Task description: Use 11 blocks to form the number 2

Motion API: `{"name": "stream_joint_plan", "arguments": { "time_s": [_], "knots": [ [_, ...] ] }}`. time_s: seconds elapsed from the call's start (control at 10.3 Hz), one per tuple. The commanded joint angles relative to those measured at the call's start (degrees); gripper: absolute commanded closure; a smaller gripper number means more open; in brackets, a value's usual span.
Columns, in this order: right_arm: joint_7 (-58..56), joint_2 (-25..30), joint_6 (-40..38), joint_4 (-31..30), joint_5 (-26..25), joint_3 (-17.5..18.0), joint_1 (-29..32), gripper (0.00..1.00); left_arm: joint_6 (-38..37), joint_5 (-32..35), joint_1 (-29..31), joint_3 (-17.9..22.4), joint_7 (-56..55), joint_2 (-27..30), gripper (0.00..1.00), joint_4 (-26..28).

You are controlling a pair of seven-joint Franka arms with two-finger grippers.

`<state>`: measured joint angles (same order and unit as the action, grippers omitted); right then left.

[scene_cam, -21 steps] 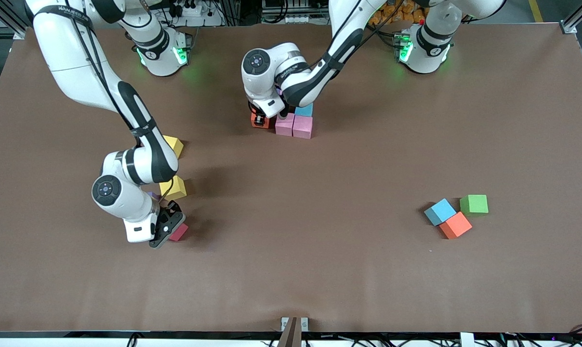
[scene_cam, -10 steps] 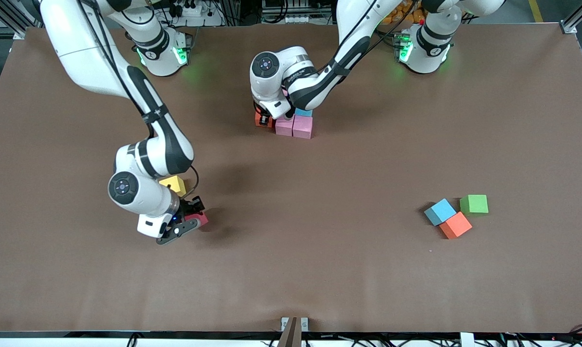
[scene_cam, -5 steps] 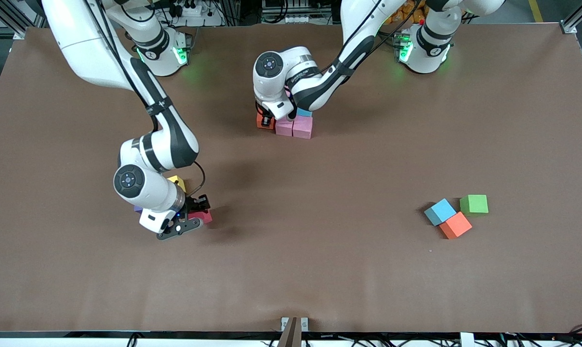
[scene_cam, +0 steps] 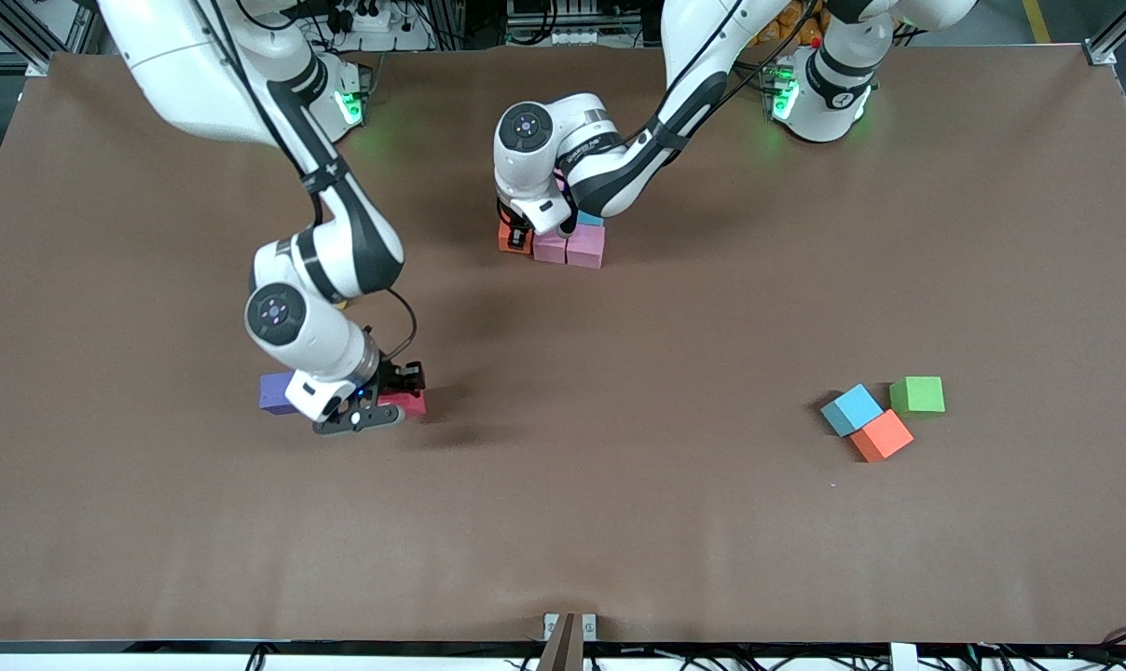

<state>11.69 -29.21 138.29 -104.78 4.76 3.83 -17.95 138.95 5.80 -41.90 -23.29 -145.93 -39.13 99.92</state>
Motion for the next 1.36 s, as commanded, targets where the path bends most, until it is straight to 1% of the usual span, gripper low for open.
{"name": "stream_joint_plan", "arguments": {
  "time_s": [0.0,0.1,0.19,0.39,0.58,0.78,1.07,1.17,1.26],
  "knots": [
    [4.47,5.04,5.91,-8.66,0.60,-0.05,-1.21,0.75,1.49,1.76,0.59,-0.35,-1.55,0.99,0.54,1.69],
    [4.57,5.83,8.11,-10.60,0.69,-0.05,-1.21,0.75,1.58,1.76,0.59,-0.35,-1.55,0.98,0.53,1.69],
    [5.09,6.62,9.78,-12.10,0.69,-0.05,-1.21,0.75,1.50,1.76,0.59,-0.35,-1.55,0.98,0.50,1.69],
    [8.42,8.02,11.29,-14.21,0.61,-0.05,-1.65,0.75,1.50,1.76,0.59,-0.35,-1.55,0.98,0.49,1.77],
    [13.07,8.91,12.60,-15.97,0.69,-0.05,-3.75,0.75,1.32,1.76,0.59,-0.35,-1.55,0.98,0.49,1.77],
    [17.90,9.00,16.81,-18.60,0.61,-0.05,-6.82,0.76,1.06,1.76,0.59,-0.35,-1.46,0.98,0.49,1.95],
    [24.15,9.52,16.66,-19.58,0.43,-0.31,-10.69,0.76,0.88,1.76,0.51,-0.35,-1.46,0.90,0.49,2.04],
    [24.26,9.44,16.57,-19.76,0.25,-0.31,-10.88,0.76,0.79,1.76,0.59,-0.35,-1.46,0.81,0.45,2.04],
    [24.26,9.44,16.48,-19.85,0.08,-0.40,-10.88,0.76,0.79,1.76,0.59,-0.35,-1.46,0.81,0.22,2.12]
  ]
}}
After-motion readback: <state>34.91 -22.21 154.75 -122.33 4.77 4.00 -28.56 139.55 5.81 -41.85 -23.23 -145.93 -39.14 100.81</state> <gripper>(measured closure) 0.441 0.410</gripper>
